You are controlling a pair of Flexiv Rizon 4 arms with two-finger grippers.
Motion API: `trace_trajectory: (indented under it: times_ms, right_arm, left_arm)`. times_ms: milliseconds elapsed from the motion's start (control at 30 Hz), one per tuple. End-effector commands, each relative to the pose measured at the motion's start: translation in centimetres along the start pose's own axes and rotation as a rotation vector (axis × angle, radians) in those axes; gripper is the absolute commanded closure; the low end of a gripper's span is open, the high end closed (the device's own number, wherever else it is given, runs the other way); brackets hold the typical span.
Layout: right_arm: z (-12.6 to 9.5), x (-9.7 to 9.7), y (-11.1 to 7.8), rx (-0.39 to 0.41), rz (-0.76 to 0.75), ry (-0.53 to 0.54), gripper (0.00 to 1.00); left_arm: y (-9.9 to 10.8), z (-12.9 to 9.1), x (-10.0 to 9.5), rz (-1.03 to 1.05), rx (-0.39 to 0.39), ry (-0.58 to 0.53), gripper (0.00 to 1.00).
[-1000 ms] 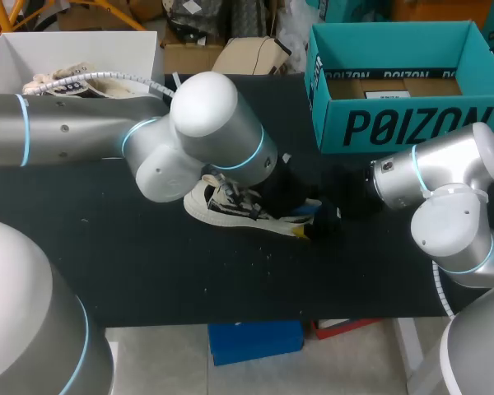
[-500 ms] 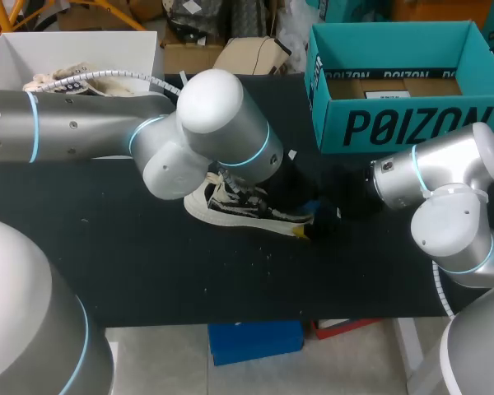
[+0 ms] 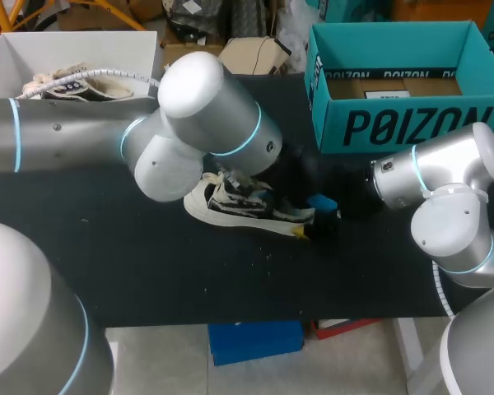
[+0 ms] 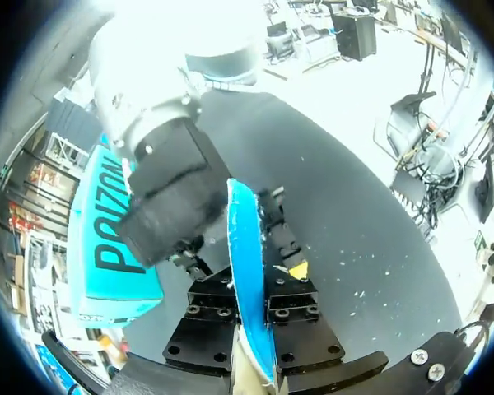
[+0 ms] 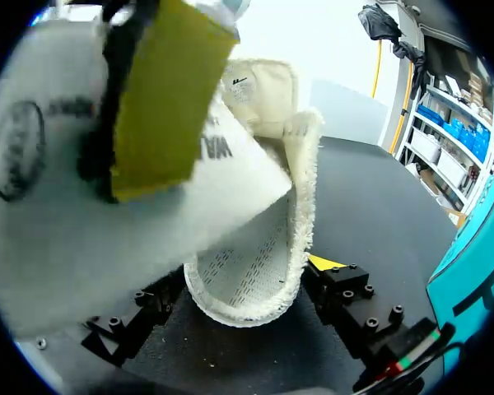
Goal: Take the shoe out of the shoebox, open the shoe tongue, remove and reinsert the insole, then place the shoe into the shoebox
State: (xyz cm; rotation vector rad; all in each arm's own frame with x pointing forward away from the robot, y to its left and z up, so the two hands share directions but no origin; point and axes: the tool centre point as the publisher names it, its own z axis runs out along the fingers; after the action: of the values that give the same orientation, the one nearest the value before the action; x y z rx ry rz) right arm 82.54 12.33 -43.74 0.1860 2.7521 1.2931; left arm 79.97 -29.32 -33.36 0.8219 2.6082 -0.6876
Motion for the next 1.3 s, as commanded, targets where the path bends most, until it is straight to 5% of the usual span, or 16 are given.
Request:
trace_trajectory:
  times_ms: [33, 333, 433, 1000, 1300]
  right_arm:
    - [0.4, 0.0, -0.3, 0.003, 0.002, 0.001, 1.00]
    - [0.4, 0.0, -0.3, 0.003, 0.002, 0.001, 1.00]
    - [0.4, 0.0, -0.3, 0.003, 0.002, 0.001, 1.00]
    - [0.4, 0.0, -0.3, 0.003, 0.002, 0.001, 1.00]
    - [0.4, 0.0, -0.3, 0.003, 0.002, 0.001, 1.00]
  left_arm:
    - [-1.7, -3.9, 0.3, -0.030, 0.094, -0.056, 1.00]
    - [-7.6, -8.7, -1.3, -0.139, 0.375, -0.091, 1.00]
    - [-8.3, -10.0, -1.8, -0.179, 0.618, -0.041, 1.00]
    - [-8.3, -10.0, -1.8, -0.179, 0.618, -0.041, 1.00]
    - [-10.9, -16.1, -1.8, -0.361, 0.781, -0.055, 1.00]
